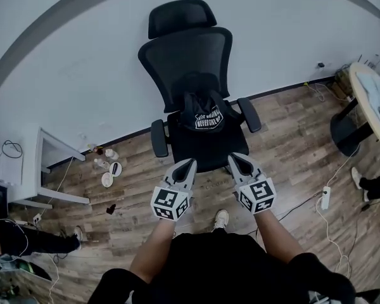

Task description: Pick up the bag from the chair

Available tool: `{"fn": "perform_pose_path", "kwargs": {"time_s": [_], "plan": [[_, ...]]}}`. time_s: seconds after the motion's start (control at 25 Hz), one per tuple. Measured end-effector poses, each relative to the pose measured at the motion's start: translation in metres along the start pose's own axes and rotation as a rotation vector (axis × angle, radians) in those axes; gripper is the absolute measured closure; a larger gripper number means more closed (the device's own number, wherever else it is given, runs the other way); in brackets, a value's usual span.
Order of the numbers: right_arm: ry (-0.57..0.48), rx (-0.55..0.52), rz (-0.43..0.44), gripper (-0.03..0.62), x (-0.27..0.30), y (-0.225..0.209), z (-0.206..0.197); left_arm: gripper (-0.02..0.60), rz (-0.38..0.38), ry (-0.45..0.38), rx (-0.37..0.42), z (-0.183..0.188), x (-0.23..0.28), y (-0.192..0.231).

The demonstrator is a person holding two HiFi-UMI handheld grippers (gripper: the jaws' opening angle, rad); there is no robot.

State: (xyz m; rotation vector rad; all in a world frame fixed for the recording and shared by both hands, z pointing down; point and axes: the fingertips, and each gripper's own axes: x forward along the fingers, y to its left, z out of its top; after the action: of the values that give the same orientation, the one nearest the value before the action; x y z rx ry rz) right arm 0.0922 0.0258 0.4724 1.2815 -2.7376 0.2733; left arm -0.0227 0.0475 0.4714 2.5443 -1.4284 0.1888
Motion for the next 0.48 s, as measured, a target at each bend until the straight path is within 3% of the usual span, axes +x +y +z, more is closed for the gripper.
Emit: {"fn": "perform_pose_path", "kwargs": {"time_s": [0.48], "plan": [[0.024,-0.002,0.054,0.572,0.026,-0.027,-0.010,0.560,0.075,0.031,-0.017,-0.006,0.026,0.008]]}}
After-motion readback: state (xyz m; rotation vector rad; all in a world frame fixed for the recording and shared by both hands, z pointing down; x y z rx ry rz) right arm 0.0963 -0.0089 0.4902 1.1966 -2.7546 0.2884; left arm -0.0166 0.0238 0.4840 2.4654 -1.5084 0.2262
